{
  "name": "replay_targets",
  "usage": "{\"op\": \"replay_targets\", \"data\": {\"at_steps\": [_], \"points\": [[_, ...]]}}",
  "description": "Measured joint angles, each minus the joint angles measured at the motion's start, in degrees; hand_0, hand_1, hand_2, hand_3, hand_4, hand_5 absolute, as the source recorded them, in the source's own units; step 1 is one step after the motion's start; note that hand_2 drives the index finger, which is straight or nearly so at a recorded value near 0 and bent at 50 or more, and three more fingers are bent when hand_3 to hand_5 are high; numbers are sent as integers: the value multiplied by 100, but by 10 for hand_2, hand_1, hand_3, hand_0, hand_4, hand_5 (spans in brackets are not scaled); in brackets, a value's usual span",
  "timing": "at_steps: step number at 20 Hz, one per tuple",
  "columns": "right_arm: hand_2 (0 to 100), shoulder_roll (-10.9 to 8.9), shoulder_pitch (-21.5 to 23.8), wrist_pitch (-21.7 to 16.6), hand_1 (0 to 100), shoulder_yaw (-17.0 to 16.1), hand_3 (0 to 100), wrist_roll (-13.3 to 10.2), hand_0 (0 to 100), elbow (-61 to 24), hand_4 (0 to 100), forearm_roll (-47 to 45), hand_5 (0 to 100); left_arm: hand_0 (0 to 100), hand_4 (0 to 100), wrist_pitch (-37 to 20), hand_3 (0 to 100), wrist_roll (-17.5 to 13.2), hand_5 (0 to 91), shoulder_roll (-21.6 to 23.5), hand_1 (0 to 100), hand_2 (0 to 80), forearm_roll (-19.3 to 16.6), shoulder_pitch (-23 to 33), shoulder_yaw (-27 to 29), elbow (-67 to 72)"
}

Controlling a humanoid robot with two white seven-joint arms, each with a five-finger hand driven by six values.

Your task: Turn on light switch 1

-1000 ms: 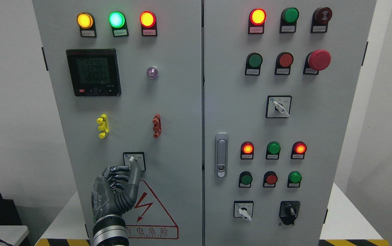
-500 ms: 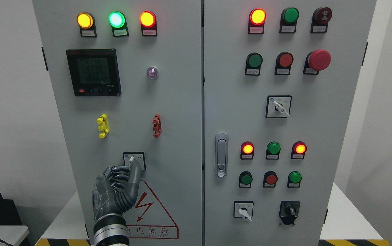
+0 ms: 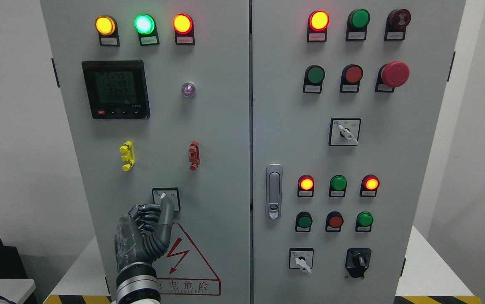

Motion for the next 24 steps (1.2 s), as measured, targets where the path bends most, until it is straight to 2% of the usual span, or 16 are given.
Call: {"op": "replay_targets", "data": {"at_steps": [8,13,24], "points": [[0,1,-1,0,389,0,0,0,120,0,0,0,0,345,845,79,747,-13,880,0,364,489,2,-27,-4,10],[0,1,-1,0,389,0,0,0,120,0,0,0,0,270,845,125,745,-18,880,0,395,488,1,-51,-4,14],[0,2,-2,0,389,0,0,0,120,0,0,0,0,267,846,132,747,-20,880,0,397,489,2,-80,-9,31]]}}
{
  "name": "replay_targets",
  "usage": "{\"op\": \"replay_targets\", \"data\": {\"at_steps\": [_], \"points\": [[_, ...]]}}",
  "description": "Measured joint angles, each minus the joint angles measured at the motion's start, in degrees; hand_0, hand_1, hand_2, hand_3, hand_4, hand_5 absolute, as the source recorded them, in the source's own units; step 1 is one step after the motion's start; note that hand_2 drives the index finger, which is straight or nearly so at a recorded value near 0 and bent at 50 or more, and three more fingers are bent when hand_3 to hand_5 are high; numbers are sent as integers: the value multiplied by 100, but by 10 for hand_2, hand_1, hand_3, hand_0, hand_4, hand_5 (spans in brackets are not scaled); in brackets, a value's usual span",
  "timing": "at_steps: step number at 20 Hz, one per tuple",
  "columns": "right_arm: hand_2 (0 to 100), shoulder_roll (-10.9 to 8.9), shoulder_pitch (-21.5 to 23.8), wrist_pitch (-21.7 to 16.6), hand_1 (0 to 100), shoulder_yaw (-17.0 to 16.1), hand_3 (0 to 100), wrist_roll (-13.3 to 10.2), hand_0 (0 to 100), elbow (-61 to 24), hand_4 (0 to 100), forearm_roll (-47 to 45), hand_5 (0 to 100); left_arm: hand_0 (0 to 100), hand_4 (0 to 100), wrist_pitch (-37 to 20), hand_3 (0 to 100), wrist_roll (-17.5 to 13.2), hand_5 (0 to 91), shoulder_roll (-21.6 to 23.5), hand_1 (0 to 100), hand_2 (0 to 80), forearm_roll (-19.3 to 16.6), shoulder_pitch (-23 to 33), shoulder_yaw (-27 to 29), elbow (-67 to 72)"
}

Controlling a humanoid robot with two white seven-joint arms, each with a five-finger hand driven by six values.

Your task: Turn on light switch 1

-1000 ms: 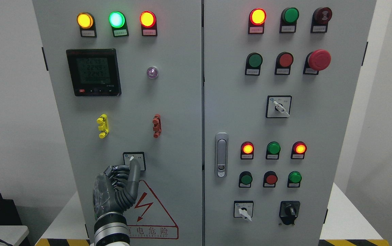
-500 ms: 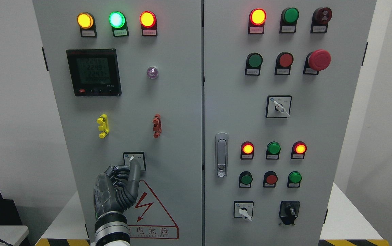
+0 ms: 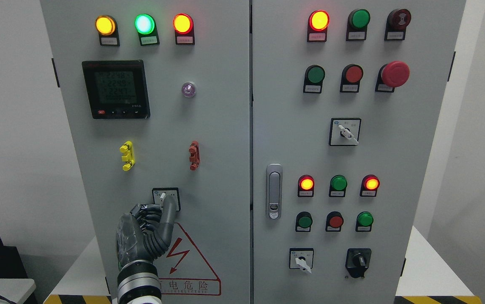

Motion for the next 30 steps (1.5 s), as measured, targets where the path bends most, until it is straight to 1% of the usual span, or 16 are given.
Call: {"op": "replay_targets", "data": {"at_steps": [4,10,16,21,30], "points": [[0,0,0,2,389,0,0,0,120,0,0,0,0,296,847,0,747,0,880,0,381,489,0,-4,-1,2],[0,0,0,2,389,0,0,0,120,0,0,0,0,380,848,9,746,0,880,0,336,490,0,-9,-2,5],[0,0,0,3,389,0,0,0,120,0,0,0,0,434,849,10,748,0,880,0,301,492,0,-14,-4,20],[0,0,0,3,389,0,0,0,120,0,0,0,0,455,850,10,750,-28,880,0,273,495,0,-19,-3,27],[0,-1,0,3,389,0,0,0,120,0,0,0,0,468,851,10,753,-73,879,2,279,495,-5,-44,-5,48]]}}
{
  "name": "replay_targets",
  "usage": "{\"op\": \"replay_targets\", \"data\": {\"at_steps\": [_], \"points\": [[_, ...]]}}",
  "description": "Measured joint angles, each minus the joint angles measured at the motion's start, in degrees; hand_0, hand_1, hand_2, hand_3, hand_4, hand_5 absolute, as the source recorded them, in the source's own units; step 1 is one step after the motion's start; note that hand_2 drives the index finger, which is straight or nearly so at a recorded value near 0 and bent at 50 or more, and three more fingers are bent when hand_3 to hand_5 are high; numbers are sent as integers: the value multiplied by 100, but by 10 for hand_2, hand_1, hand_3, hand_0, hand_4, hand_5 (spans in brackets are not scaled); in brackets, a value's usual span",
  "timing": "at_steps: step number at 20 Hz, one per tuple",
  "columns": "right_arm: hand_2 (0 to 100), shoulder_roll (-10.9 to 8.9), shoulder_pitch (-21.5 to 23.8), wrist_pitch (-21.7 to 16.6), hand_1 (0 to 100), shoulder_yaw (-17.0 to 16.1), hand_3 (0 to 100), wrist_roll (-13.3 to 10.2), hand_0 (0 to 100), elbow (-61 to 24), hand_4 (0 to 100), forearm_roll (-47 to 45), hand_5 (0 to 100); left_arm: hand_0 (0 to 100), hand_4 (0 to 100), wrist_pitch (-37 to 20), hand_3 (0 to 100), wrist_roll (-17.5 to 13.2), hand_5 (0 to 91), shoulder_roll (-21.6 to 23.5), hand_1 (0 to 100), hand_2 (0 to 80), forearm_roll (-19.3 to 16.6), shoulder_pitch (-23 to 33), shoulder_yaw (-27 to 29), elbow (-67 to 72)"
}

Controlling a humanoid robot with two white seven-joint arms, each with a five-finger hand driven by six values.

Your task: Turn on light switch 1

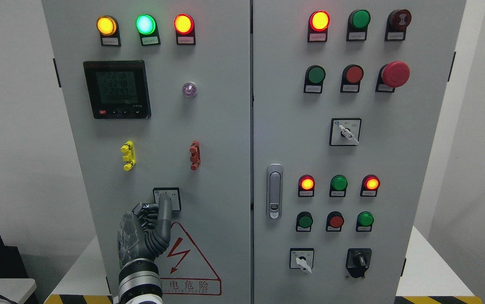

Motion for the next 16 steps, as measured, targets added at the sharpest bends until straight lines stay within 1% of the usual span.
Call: {"op": "replay_targets", "data": {"at_steps": [9,16], "points": [[0,0,0,0,389,0,0,0,120,0,0,0,0,472,853,2,757,-6,878,0,287,458,-2,-8,-5,40],[0,0,0,0,389,0,0,0,120,0,0,0,0,478,856,3,767,-40,878,1,287,449,-3,-33,-6,62]]}}
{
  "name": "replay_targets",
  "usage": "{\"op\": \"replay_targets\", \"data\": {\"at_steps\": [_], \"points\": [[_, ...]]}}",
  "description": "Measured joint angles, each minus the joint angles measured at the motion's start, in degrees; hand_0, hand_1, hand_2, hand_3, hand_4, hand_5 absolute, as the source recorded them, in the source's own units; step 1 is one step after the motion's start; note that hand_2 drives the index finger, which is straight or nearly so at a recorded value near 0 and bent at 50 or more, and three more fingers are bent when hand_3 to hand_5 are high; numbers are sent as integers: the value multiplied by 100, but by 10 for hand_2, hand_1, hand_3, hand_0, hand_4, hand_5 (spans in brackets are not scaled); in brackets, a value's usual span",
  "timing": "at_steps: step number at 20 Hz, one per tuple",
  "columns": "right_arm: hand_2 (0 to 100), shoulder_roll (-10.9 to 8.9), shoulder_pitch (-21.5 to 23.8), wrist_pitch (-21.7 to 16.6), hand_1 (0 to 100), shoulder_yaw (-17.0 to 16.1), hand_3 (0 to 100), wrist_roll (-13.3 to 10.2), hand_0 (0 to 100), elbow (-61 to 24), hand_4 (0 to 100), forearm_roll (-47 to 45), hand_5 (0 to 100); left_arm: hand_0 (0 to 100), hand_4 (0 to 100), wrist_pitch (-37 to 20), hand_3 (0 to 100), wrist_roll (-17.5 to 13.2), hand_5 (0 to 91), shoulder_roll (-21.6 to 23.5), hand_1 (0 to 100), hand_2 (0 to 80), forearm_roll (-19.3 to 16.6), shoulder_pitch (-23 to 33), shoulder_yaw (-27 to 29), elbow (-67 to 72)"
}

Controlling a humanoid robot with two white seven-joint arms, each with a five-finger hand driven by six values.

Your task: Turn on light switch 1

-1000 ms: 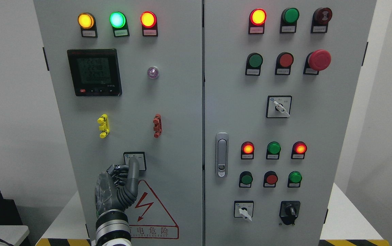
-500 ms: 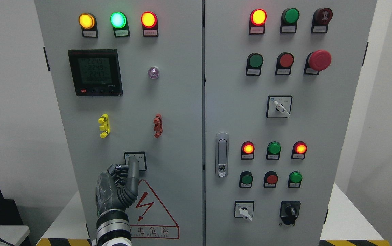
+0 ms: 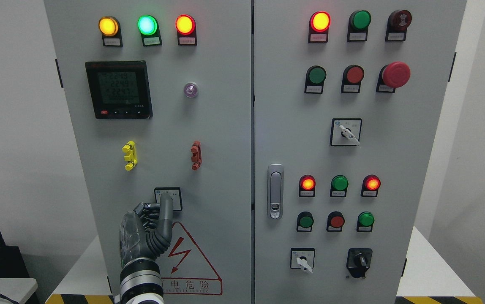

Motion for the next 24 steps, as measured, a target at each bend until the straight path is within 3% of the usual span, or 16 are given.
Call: {"op": "replay_targets", "data": {"at_steps": [18,24], "points": [[0,0,-1,0,389,0,0,0,120,0,0,0,0,591,867,5,803,-79,877,3,270,445,0,-26,0,42],[0,1,0,0,389,0,0,0,120,0,0,0,0,667,872,17,808,-91,877,3,174,448,2,-27,2,52]]}}
